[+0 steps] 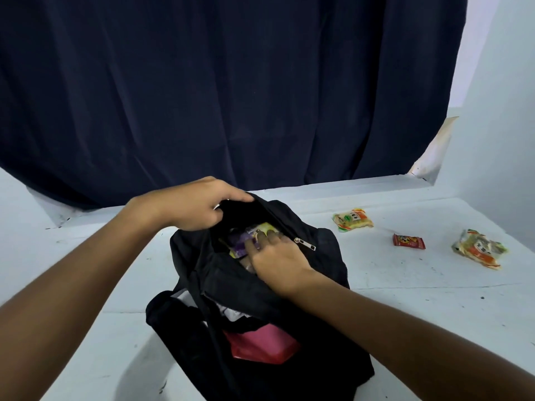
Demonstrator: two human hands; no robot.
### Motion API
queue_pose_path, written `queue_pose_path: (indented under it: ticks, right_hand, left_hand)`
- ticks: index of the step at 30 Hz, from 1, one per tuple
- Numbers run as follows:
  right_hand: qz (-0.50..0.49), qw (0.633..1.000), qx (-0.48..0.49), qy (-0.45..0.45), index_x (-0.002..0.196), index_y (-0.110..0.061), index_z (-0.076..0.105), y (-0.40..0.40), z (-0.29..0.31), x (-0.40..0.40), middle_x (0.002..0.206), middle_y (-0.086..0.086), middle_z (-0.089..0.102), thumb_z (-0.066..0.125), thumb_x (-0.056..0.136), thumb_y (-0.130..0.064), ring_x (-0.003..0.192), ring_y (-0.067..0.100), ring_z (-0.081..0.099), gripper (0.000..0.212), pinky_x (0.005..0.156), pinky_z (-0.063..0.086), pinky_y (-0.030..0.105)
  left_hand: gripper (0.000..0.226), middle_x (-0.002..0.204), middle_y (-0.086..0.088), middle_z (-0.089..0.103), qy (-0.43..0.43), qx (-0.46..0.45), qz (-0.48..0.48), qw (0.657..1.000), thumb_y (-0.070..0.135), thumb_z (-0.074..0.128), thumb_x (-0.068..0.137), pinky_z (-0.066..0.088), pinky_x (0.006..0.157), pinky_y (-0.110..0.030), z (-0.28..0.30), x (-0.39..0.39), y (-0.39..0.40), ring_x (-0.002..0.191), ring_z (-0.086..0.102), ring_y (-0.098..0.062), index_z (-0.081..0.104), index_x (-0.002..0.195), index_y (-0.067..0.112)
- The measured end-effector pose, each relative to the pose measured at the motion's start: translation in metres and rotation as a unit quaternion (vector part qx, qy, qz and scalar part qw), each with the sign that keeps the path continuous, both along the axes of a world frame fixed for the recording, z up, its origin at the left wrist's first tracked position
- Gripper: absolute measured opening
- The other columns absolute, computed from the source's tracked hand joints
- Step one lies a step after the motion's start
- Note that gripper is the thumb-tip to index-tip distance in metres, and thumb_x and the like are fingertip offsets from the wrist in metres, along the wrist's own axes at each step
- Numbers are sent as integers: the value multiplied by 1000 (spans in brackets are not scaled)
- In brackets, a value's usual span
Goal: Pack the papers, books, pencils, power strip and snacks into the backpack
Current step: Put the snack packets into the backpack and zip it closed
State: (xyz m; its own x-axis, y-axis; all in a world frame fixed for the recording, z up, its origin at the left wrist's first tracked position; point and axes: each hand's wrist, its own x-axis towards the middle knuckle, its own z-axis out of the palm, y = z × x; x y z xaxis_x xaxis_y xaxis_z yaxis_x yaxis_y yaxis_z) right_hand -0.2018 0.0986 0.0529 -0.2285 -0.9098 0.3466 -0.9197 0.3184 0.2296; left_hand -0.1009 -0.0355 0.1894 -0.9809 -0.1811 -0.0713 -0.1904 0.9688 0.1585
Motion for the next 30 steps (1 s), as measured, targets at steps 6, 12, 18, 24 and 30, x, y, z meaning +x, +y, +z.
queue_pose_path:
  ticks: [6, 12, 18, 24, 30]
  right_hand:
    - [68, 986, 62, -139, 138, -2, 40, 0, 37, -1, 145, 21, 39, 44, 97, -26, 137, 36, 33, 49, 112, 30, 44]
    - [200, 888, -352, -218, 73, -6, 67, 24, 60, -58, 73, 6, 66, 40, 72, -16, 68, 27, 62, 28, 61, 52, 34]
    - [-148, 915, -192, -322, 97, -13, 66, 18, -21, -209, 100, 7, 67, 47, 82, -3, 93, 31, 61, 26, 77, 49, 37]
    - [-237, 946, 91, -202, 149, -25, 27, 33, -112, -263, 157, 16, 17, 42, 91, -8, 143, 42, 14, 62, 111, 29, 49]
    - [-279, 938, 103, -177, 145, -29, 29, 11, -115, -264, 149, 16, 32, 37, 93, -12, 136, 40, 28, 55, 105, 29, 54]
  left_hand:
    - [71, 140, 34, 34, 15, -1, -17, 1000, -6, 42, 78, 43, 104, -38, 3, -5, -9, 119, 58, -18, 50, 139, 28]
    - [67, 146, 29, 33, 20, 4, 16, 1000, 0, 47, 81, 35, 111, -40, 1, -10, -15, 130, 47, -12, 52, 136, 37]
    - [65, 153, 18, 33, 16, 20, 51, 998, -3, 50, 83, 37, 108, -32, 1, -15, -15, 132, 44, -10, 54, 133, 39]
    - [63, 152, 17, 35, 31, 24, 73, 997, -5, 49, 84, 31, 81, 0, -7, -14, -19, 130, 46, -6, 56, 133, 34]
    - [62, 152, 16, 35, 51, 26, 88, 994, -4, 49, 85, 34, 91, -10, -16, -12, -19, 136, 38, -4, 56, 132, 36]
